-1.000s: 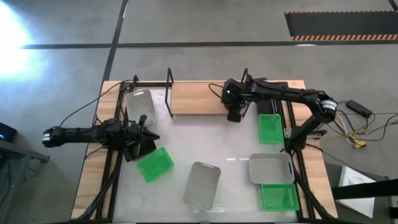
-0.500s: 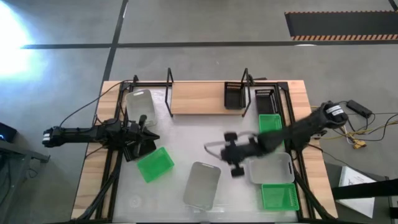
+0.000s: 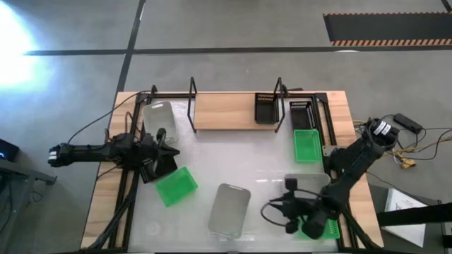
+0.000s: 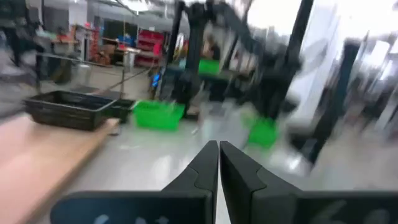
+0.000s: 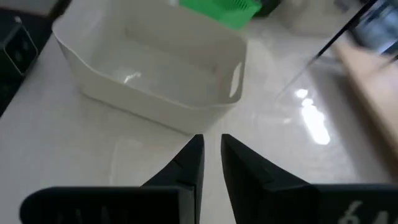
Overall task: Stack baskets on shelf by color
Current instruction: Put the bottom white bin on the shelf
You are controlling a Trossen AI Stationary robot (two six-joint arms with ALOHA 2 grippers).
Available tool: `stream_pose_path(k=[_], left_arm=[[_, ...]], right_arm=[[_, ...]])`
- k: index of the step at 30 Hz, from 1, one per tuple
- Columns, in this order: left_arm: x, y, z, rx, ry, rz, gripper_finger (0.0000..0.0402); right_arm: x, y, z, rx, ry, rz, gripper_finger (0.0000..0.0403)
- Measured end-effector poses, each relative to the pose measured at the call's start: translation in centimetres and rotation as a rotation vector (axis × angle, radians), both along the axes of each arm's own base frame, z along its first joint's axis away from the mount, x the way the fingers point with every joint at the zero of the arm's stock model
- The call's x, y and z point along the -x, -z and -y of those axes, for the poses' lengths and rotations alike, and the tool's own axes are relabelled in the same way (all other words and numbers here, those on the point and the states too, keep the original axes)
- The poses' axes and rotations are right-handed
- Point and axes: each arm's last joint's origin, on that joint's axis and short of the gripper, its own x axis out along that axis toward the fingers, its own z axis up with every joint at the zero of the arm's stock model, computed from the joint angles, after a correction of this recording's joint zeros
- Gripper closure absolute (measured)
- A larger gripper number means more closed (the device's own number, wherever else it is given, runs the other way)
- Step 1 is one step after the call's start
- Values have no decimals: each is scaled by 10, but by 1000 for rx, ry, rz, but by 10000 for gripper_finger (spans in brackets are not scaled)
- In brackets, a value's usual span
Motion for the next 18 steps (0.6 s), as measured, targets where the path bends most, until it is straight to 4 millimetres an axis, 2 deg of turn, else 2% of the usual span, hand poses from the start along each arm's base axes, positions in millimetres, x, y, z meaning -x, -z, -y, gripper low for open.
stream_pose_path(k=[4, 7, 9, 14, 18], left_arm=[[3, -21, -1, 123, -31, 220, 402], [4, -35, 2, 78, 35, 355, 402], [-2, -40, 5, 46, 60, 346, 402], [-37, -69, 22, -70, 94, 231, 402], [-86, -94, 48, -190, 151, 111, 402]], right_arm=[[10, -2, -7, 60, 19, 80, 355], [11, -3, -7, 90, 41, 116, 355], [11, -3, -6, 93, 43, 117, 355], [12, -1, -5, 93, 47, 115, 355], [12, -1, -5, 90, 49, 115, 355]])
